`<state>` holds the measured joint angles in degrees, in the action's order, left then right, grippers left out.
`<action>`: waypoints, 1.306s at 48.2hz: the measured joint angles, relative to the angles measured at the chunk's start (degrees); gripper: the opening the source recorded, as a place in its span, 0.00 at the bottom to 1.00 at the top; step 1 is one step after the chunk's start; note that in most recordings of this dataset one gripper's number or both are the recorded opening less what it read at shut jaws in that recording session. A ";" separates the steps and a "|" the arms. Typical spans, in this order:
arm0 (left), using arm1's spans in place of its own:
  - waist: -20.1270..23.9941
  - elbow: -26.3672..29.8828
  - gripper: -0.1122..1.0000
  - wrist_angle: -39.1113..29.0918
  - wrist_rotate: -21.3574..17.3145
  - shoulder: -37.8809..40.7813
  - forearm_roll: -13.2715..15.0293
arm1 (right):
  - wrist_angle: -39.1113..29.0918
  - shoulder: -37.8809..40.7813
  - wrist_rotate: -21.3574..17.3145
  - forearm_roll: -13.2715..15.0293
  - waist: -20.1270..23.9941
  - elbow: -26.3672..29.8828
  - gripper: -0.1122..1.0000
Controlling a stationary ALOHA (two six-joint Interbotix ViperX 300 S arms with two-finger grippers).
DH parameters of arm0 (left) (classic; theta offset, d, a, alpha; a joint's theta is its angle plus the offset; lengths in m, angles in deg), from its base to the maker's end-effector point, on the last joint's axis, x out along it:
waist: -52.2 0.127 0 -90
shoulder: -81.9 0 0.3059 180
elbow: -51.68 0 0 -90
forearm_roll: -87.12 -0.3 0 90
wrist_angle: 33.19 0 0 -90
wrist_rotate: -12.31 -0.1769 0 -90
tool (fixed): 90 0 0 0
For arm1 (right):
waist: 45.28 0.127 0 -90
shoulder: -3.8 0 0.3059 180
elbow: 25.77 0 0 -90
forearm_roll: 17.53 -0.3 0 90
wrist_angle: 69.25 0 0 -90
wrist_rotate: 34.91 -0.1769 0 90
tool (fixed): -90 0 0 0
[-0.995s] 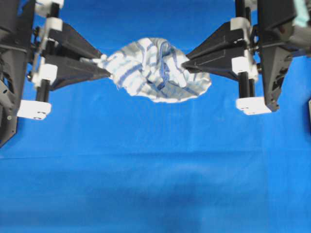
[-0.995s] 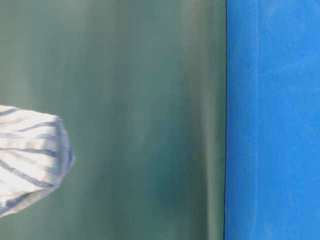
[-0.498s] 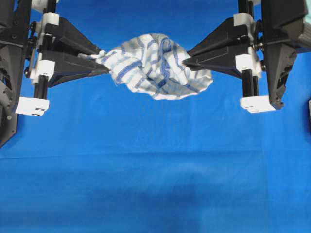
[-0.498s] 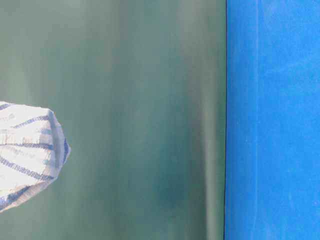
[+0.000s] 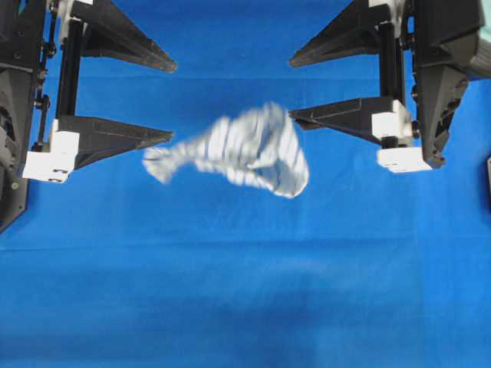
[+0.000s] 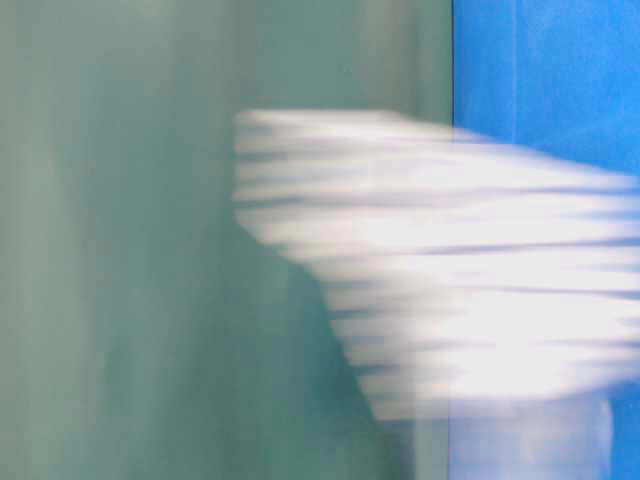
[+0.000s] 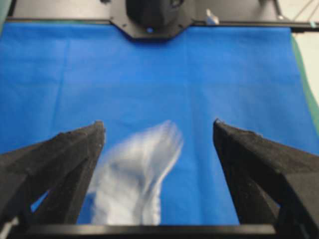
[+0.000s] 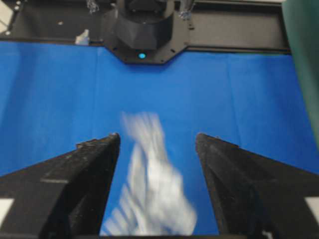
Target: Lift the towel with both arms.
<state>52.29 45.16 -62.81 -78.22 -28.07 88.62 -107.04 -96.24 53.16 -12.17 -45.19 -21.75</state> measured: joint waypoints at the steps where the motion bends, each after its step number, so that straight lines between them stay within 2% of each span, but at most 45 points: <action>1: 0.00 -0.26 0.92 0.00 0.00 0.00 -0.09 | -0.09 0.00 -0.18 0.00 0.00 -0.09 0.69; 6: 0.00 -1.85 0.93 0.09 0.18 0.00 0.00 | 0.00 0.00 -0.97 0.00 0.09 -1.41 0.69; 14: -0.44 -7.38 0.93 2.90 0.70 0.62 -0.09 | 1.32 0.18 -3.69 0.00 0.88 -7.38 0.69; 25: -1.67 -17.84 0.93 11.95 0.79 3.43 -0.09 | 7.47 3.34 -7.21 0.00 2.37 -16.79 0.69; 37: -3.16 -25.66 0.93 23.20 0.88 9.49 0.00 | 12.22 9.05 -9.05 0.00 3.69 -22.24 0.69; 47: -5.54 -26.81 0.93 31.55 0.88 18.54 0.00 | 15.29 14.68 -10.37 0.00 3.78 -26.02 0.69; 63: -5.80 -26.37 0.93 39.38 1.76 34.80 0.09 | 24.26 23.64 -11.87 -0.09 3.78 -30.15 0.69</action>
<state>46.49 18.79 -23.43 -76.46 6.73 88.70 -82.79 -72.60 41.29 -12.25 -41.41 -51.89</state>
